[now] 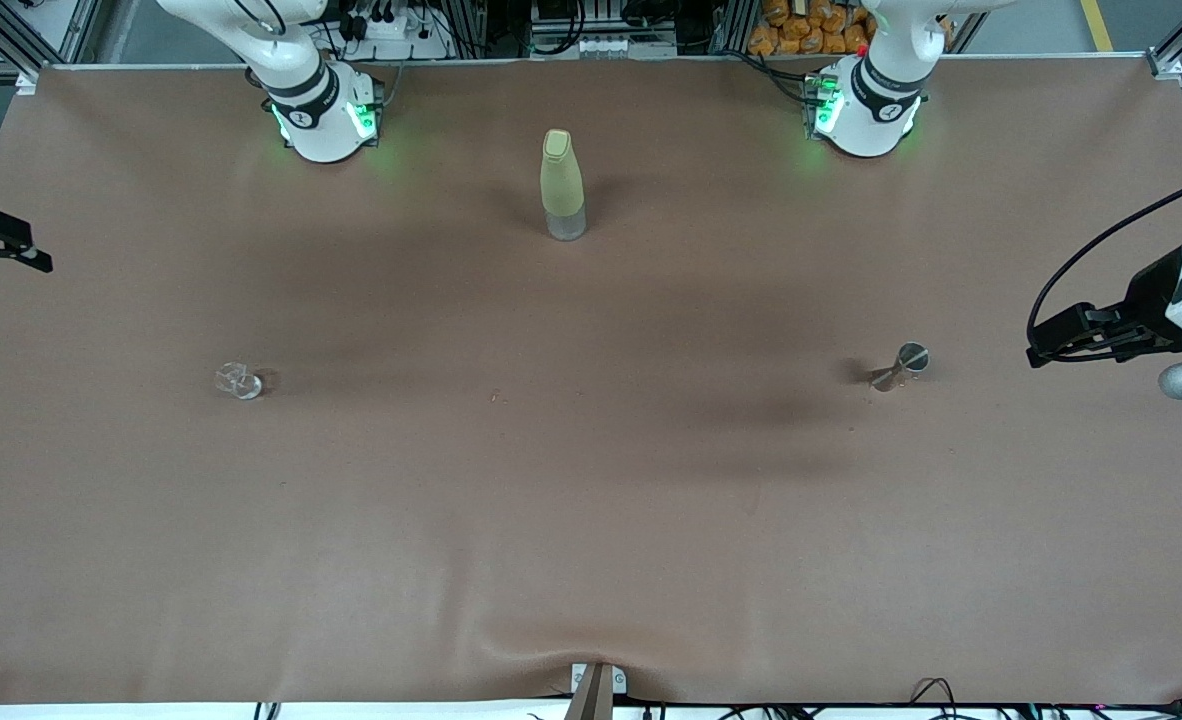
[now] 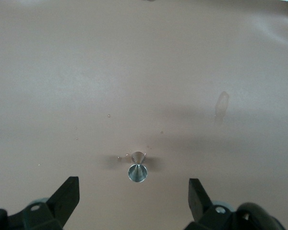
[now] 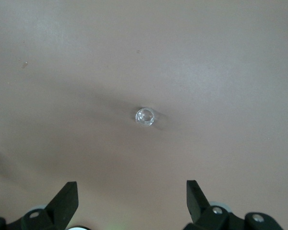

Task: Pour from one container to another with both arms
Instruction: 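Move the right gripper to the glass beaker while the left gripper approaches the jigger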

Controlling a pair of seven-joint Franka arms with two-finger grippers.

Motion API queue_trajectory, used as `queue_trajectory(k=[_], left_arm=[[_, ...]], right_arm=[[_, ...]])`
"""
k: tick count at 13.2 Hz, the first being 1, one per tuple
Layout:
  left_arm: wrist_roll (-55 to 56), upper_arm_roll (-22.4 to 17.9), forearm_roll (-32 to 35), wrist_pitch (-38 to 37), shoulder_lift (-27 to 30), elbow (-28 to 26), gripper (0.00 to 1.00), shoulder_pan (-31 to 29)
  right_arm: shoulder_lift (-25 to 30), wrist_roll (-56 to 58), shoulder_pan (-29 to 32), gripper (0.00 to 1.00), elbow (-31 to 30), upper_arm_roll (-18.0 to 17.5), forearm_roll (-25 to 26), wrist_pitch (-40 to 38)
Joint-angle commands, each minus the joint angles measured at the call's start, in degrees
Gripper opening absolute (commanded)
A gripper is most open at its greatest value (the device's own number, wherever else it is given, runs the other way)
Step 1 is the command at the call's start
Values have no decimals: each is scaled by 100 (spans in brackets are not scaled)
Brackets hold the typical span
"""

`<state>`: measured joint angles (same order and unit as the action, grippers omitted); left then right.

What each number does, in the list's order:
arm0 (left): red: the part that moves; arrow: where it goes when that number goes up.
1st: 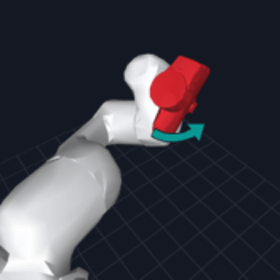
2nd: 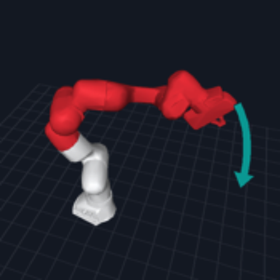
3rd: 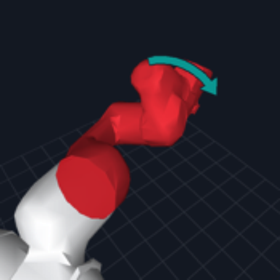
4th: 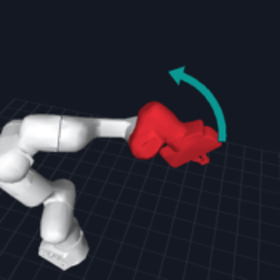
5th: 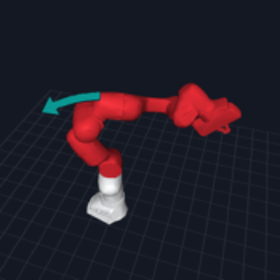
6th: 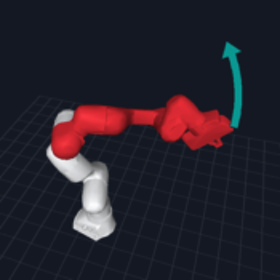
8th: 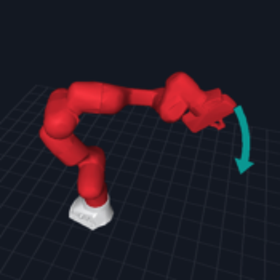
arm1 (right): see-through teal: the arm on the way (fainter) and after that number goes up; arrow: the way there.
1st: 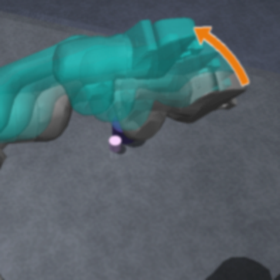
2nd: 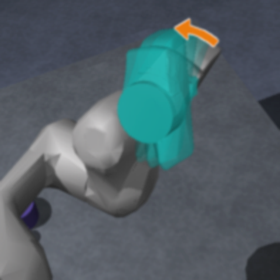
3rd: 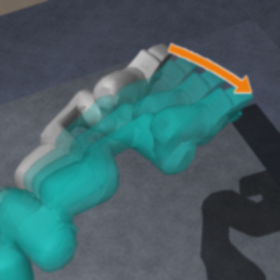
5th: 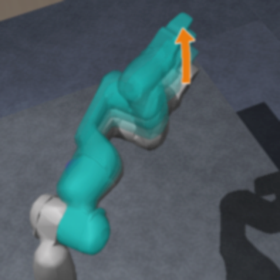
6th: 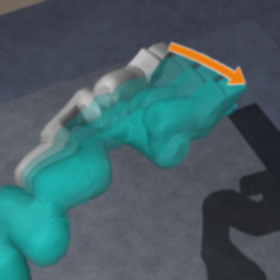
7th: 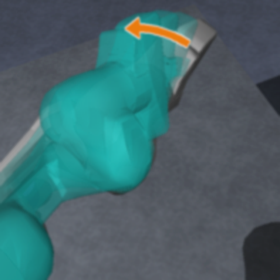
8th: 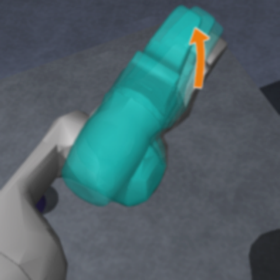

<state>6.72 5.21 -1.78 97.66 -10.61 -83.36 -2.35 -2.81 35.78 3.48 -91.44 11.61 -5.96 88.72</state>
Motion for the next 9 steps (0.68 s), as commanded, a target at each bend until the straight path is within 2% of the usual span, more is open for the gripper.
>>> queue_trajectory(k=[1,2,6,9], left_arm=[[13,16,99,-19,68,-14,100,24],[31,24,108,-19,50,-5,100,32],[180,24,301,-19,33,-14,100,243],[259,51,328,-28,33,-23,100,287]], right_arm=[[-149,716,284,100,-23,-44,-360,49],[-220,1163,433,100,-40,-36,-675,57],[-422,1975,707,100,-66,-36,-932,136],[-554,2756,882,100,-285,-36,-1424,294]])
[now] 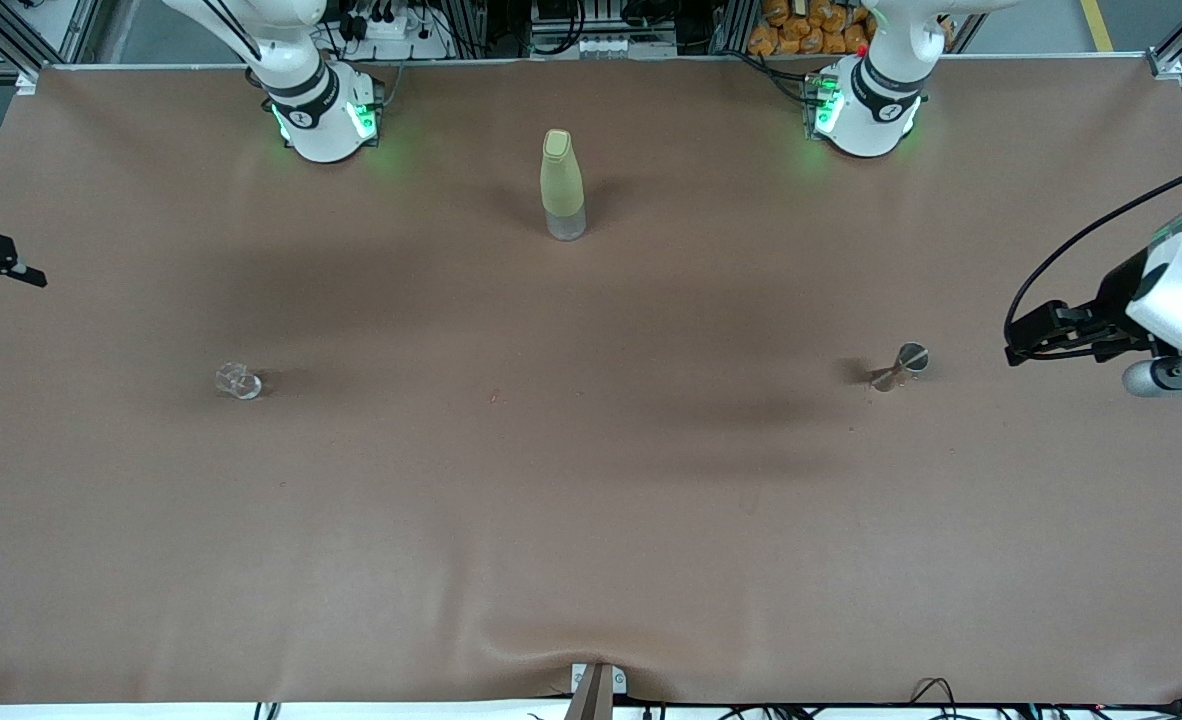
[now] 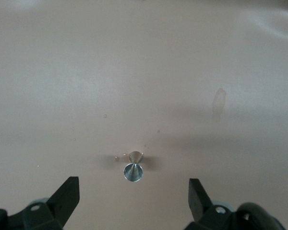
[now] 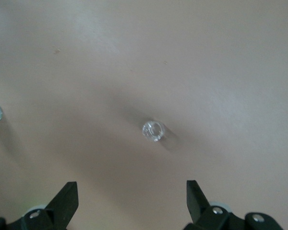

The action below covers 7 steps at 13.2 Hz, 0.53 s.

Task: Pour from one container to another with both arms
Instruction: 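Move the right gripper to the glass beaker while the left gripper approaches the jigger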

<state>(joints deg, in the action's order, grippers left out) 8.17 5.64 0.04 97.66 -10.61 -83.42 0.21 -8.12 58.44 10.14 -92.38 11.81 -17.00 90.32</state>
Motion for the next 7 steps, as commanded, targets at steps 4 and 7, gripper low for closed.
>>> queue_trajectory(k=[4,7], left_arm=[[106,8,137,-28,33,-16,100,23],[97,8,137,-19,33,-7,100,14]], right_arm=[[-41,2063,647,100,-991,-56,-1076,574],[-364,3168,831,100,-1142,-56,-1654,672]])
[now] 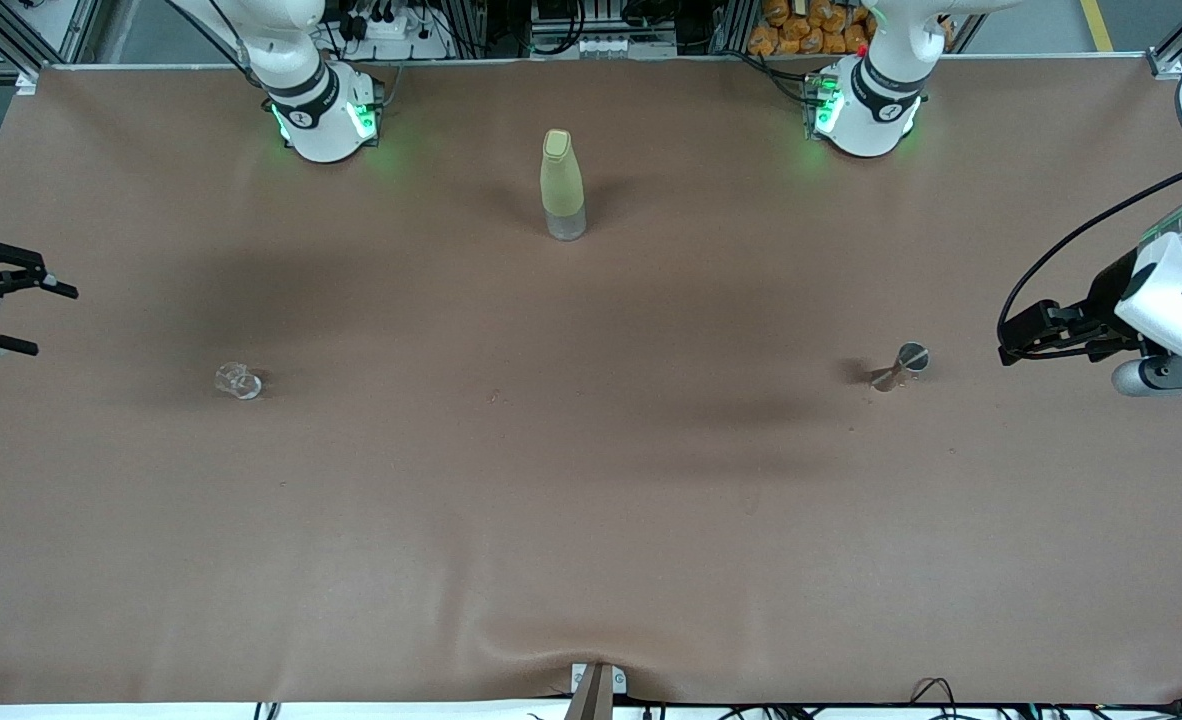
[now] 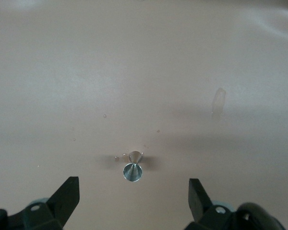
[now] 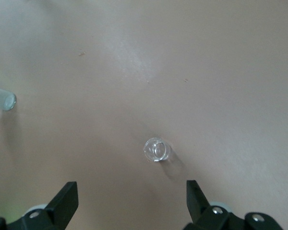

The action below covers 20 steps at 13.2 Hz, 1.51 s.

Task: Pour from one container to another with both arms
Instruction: 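Move the right gripper to the glass beaker while the left gripper approaches the jigger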

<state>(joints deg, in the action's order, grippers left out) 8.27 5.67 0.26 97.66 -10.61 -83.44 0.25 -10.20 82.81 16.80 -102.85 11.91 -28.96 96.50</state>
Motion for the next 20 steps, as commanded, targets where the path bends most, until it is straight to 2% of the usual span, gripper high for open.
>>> queue_trajectory(k=[1,4,7,10,15,16,18,20], left_arm=[[96,4,115,-19,33,-6,100,19],[87,4,106,-19,24,-6,100,19],[105,13,106,-19,15,-15,100,37],[87,21,106,-19,-37,-15,100,45],[-53,127,79,-19,-46,-15,100,45],[-184,136,71,-27,-46,-32,100,80],[-701,179,18,-36,-38,-41,100,63],[-1142,285,-95,-36,-107,-41,100,89]], right_arm=[[-357,1363,236,100,-95,-66,-749,10],[-544,2255,219,100,-314,-75,-1181,10],[-710,3598,324,100,-912,-75,-1962,18],[-1315,4330,526,100,-860,-75,-2263,-147],[-2238,5093,632,100,-334,-110,-2596,-394],[-2501,5392,623,100,-185,-101,-2919,-673],[-2968,5535,632,100,54,-110,-3089,-1036],[-3040,5780,632,100,63,-101,-3133,-1019]])
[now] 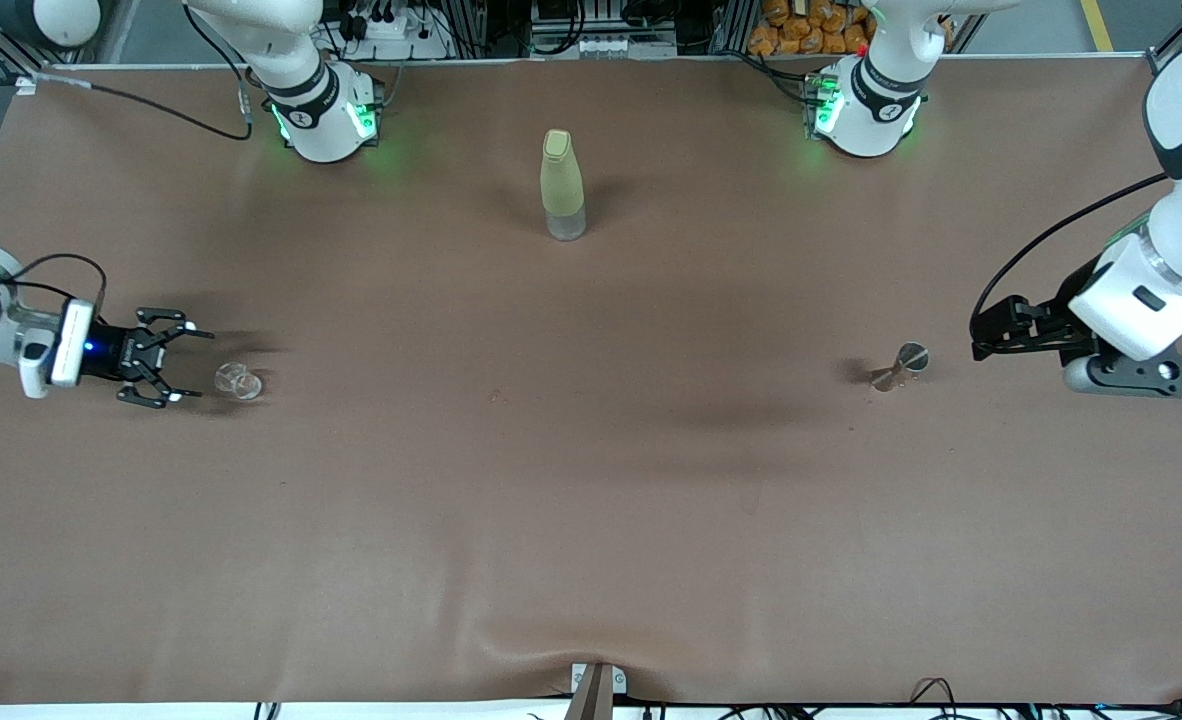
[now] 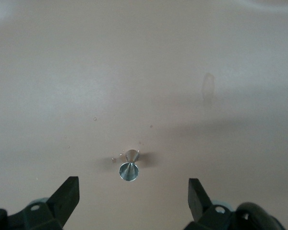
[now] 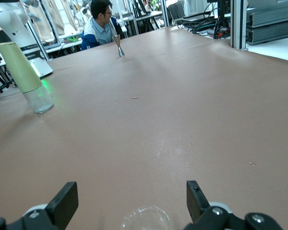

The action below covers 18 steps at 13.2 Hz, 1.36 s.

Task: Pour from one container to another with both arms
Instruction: 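Move the right gripper to the glass beaker while the left gripper approaches the jigger, then close the right gripper on the beaker while the left gripper reaches the jigger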

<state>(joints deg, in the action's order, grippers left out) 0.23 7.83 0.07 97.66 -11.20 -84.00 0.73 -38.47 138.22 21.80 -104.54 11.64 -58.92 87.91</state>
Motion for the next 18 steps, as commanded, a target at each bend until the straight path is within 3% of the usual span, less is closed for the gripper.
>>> queue_trajectory(k=[1,4,6,9,13,18], left_arm=[[-435,86,-269,25,-118,41,100,-11],[-1451,69,-1191,113,-250,32,100,-282],[-2304,69,-1779,87,-312,-116,100,-598],[-3666,69,-2580,26,-514,-302,100,-1073],[-5152,78,-3152,-220,-918,-345,100,-1522],[-7340,78,-3715,-474,-1339,-574,100,-1891]], right_arm=[[-240,258,131,100,275,-74,-128,-152],[-459,293,175,100,416,-83,-137,-204],[-652,537,255,100,417,-136,-495,-335],[-837,618,272,100,434,-136,-576,-354],[-977,636,290,100,600,-145,-577,-363],[-1531,873,272,100,1084,-162,-814,-767]])
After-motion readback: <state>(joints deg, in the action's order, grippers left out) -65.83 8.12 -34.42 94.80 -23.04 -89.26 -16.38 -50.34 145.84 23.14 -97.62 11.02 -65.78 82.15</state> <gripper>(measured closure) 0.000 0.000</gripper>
